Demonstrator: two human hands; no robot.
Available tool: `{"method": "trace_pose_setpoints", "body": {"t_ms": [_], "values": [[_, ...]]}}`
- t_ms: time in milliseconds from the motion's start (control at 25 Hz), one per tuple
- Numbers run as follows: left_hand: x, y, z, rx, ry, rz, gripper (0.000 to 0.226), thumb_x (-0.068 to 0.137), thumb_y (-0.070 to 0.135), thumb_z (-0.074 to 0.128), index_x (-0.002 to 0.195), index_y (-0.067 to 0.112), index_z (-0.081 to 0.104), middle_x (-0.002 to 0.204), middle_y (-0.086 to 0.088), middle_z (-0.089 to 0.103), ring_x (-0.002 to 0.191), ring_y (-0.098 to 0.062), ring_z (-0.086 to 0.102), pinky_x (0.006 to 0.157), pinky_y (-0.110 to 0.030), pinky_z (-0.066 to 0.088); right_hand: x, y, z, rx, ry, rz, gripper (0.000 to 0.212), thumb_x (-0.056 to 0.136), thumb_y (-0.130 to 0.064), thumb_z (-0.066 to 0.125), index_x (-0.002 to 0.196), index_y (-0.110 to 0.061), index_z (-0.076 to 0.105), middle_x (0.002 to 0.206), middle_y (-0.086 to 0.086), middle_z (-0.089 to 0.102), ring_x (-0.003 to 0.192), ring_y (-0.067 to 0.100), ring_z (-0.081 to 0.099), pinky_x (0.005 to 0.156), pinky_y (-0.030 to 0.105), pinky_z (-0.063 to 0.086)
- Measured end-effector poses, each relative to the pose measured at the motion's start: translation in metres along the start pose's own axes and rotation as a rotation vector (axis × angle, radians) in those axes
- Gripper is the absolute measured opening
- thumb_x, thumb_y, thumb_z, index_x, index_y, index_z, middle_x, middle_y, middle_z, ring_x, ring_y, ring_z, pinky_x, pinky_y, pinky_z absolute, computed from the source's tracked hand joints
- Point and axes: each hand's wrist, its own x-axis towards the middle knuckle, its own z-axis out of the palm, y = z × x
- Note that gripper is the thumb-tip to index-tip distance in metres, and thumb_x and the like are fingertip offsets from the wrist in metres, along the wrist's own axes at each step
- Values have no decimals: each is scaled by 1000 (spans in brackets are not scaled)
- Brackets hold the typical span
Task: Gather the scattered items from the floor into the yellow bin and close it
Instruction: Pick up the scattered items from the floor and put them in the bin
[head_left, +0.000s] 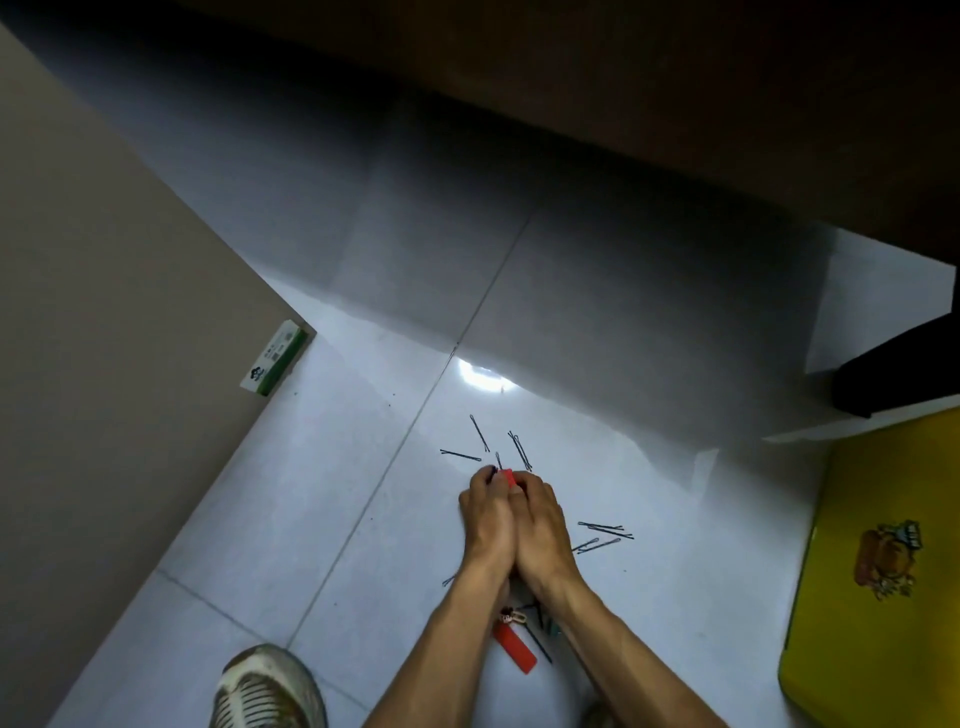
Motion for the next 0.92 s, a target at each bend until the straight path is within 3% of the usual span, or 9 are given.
{"method": "trace_pose_setpoints", "body": {"t_ms": [120, 280, 400, 520, 680, 800, 920], "values": [[0, -4, 3, -84, -16, -18, 29, 101, 22, 38, 103, 11, 65, 115, -14, 62, 104, -24, 61, 97, -39, 50, 0, 5, 7, 368, 47, 129, 22, 101, -15, 41, 101, -22, 62, 104, 2, 66, 97, 14, 64, 83, 27, 52], [-13, -3, 5, -105, -93, 1, 28, 100, 17, 39, 98, 12, 67, 103, -12, 70, 97, -23, 67, 81, -34, 54, -5, 9, 1, 658, 114, 188, 18, 102, -11, 42, 95, -14, 59, 90, 7, 70, 81, 14, 68, 63, 20, 51], [-46, 16, 11, -181, -163, 49, 29, 100, 14, 40, 99, 15, 69, 94, -3, 74, 89, -15, 71, 68, -23, 52, -23, -5, -26, 774, 158, 139, 17, 102, -9, 41, 95, -6, 57, 86, 8, 67, 78, 14, 66, 60, 20, 51], [-97, 43, 34, -196, -269, 116, 28, 101, 15, 41, 99, 15, 68, 90, -1, 74, 80, -8, 70, 66, -24, 51, -54, -29, -79, 827, 246, 45, 18, 102, -11, 42, 95, -5, 57, 83, 5, 68, 73, 9, 66, 56, 17, 49], [-196, 73, 106, -159, -585, 266, 26, 102, 16, 41, 109, 5, 64, 95, -7, 68, 72, 0, 67, 57, -15, 49, -113, -33, -193, 888, 557, -145, 21, 102, -12, 43, 89, -14, 59, 75, -6, 68, 69, 4, 66, 54, 17, 50], [-265, 82, 160, -109, -805, 298, 25, 101, 16, 43, 104, 8, 66, 95, -7, 69, 77, -3, 68, 62, -18, 53, -156, -19, -273, 980, 756, -199, 32, 99, -11, 43, 77, -23, 63, 69, -8, 67, 65, 6, 64, 53, 19, 50], [-302, 81, 193, 54, -969, 394, 28, 101, 18, 42, 101, 11, 68, 111, -7, 67, 100, -12, 66, 78, -33, 58, -190, 1, -326, 979, 903, -202, 36, 96, -11, 44, 75, -28, 67, 76, -6, 71, 72, 8, 67, 52, 19, 49]]}}
